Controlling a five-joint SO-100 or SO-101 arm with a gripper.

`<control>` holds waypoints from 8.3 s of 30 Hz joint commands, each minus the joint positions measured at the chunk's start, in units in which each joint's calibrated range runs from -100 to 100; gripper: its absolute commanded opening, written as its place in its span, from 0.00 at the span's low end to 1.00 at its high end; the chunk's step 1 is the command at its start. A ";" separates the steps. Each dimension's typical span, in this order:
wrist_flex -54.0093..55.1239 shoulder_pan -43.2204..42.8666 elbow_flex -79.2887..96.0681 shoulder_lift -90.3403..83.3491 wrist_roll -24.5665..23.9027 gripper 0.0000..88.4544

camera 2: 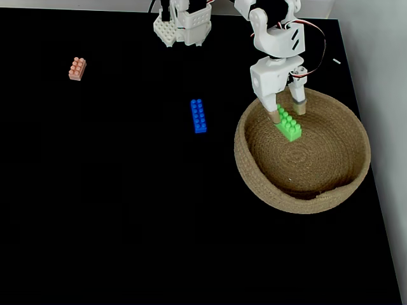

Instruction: Place the lego blocks in the tray

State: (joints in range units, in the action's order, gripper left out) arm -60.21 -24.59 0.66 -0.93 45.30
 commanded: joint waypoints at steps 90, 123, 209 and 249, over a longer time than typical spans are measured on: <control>-1.80 14.62 1.21 -18.84 0.59 0.00; 4.11 11.40 4.03 -10.93 -2.88 0.34; 8.02 64.74 26.92 -19.19 18.41 0.00; -6.05 0.27 -3.72 -3.80 -6.35 0.33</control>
State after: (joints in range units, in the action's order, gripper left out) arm -64.60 -25.81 0.93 -2.29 38.90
